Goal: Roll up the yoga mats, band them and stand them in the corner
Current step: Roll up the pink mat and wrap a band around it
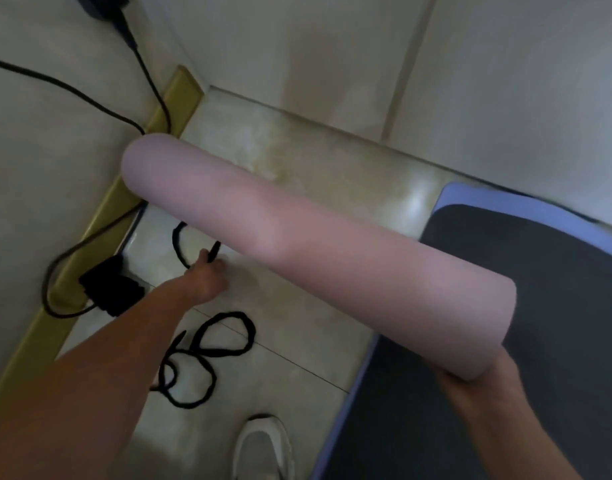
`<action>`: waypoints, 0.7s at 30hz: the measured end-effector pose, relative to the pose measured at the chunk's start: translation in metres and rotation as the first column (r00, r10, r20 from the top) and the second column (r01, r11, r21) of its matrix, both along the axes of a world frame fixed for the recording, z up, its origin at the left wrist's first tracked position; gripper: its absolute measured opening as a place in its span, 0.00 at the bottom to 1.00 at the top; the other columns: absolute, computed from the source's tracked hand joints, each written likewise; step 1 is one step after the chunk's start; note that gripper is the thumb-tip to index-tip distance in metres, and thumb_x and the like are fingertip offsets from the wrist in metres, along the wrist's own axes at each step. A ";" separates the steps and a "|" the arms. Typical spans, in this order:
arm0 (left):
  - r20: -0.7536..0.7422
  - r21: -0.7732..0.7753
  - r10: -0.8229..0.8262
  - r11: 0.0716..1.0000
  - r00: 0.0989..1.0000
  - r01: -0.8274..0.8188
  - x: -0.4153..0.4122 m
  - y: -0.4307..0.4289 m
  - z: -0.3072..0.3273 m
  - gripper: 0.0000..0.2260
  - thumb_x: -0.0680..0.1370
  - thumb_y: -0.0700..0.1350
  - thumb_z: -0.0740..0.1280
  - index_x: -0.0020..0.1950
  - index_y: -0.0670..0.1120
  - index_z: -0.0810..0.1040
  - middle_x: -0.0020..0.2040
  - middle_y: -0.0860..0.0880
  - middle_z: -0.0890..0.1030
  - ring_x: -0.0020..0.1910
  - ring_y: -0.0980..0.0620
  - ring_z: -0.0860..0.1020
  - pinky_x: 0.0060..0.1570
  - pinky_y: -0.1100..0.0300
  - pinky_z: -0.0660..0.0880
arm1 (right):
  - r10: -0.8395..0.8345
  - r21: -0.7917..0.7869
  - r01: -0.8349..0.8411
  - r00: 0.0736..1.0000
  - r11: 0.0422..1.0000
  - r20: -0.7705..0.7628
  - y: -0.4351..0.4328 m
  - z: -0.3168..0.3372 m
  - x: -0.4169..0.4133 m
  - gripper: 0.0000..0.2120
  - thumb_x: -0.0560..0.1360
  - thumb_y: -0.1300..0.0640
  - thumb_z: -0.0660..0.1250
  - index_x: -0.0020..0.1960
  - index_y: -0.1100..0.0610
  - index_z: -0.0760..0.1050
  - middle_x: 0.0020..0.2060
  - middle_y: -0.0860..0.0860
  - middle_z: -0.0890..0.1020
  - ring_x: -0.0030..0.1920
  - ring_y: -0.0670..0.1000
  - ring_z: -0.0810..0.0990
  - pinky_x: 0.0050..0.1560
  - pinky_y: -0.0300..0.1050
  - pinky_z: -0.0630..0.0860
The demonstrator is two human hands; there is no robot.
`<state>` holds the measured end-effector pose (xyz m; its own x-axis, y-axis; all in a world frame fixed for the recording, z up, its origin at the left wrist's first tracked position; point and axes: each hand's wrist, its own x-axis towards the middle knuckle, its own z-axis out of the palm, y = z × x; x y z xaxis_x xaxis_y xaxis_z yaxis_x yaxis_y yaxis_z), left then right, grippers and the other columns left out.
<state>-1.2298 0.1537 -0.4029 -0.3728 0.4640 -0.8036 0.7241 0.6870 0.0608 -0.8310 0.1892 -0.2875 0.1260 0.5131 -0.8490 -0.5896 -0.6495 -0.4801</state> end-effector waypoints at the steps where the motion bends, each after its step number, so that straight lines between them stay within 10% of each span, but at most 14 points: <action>1: -0.039 -0.005 -0.048 0.999 0.998 0.048 0.003 -0.002 -0.002 0.23 0.81 0.40 0.64 0.75 0.36 0.65 0.79 0.39 0.55 0.74 0.39 0.61 0.69 0.48 0.67 | 0.011 -0.014 -0.011 0.999 1.000 0.032 0.004 -0.005 0.005 0.07 0.68 0.54 0.77 0.45 0.52 0.83 0.36 0.51 0.85 0.37 0.55 0.82 0.27 0.44 0.80; 6: -0.212 -0.063 -0.096 0.994 0.972 0.084 0.029 -0.019 0.015 0.27 0.81 0.47 0.61 0.80 0.50 0.59 0.79 0.52 0.57 0.74 0.41 0.60 0.73 0.44 0.58 | 0.058 -0.016 -0.058 0.998 0.998 -0.006 -0.001 -0.009 0.003 0.15 0.79 0.66 0.57 0.49 0.51 0.79 0.37 0.50 0.85 0.38 0.55 0.80 0.31 0.43 0.78; 10: -0.128 0.357 0.191 0.924 0.973 -0.135 0.071 -0.026 0.049 0.15 0.80 0.43 0.66 0.66 0.43 0.79 0.66 0.48 0.77 0.64 0.43 0.74 0.61 0.57 0.70 | 0.089 -0.017 -0.089 0.996 0.996 -0.004 -0.009 0.014 -0.007 0.13 0.78 0.67 0.59 0.51 0.54 0.79 0.39 0.51 0.85 0.38 0.54 0.82 0.32 0.44 0.80; 15: 0.368 0.453 0.702 0.437 0.609 -0.777 0.116 -0.049 0.139 0.05 0.76 0.37 0.72 0.51 0.41 0.84 0.49 0.43 0.85 0.51 0.45 0.83 0.55 0.57 0.77 | 0.080 -0.027 -0.078 0.994 0.997 0.074 -0.025 0.076 -0.018 0.10 0.80 0.68 0.64 0.54 0.56 0.79 0.44 0.53 0.87 0.46 0.56 0.86 0.41 0.50 0.84; 21: 0.720 0.333 0.678 -0.149 0.149 -0.931 0.140 -0.029 0.288 0.07 0.76 0.28 0.66 0.47 0.38 0.81 0.34 0.46 0.81 0.27 0.52 0.76 0.31 0.60 0.76 | 0.128 0.191 -0.177 0.961 0.965 0.245 -0.012 0.188 -0.046 0.13 0.75 0.65 0.72 0.58 0.56 0.77 0.50 0.52 0.85 0.48 0.49 0.85 0.50 0.46 0.80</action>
<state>-1.0894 0.1250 -0.1146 -0.7549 0.2572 -0.6033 -0.5115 0.3448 0.7871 -0.8765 0.1773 -0.0993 0.2099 0.7045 -0.6780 -0.3499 -0.5934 -0.7249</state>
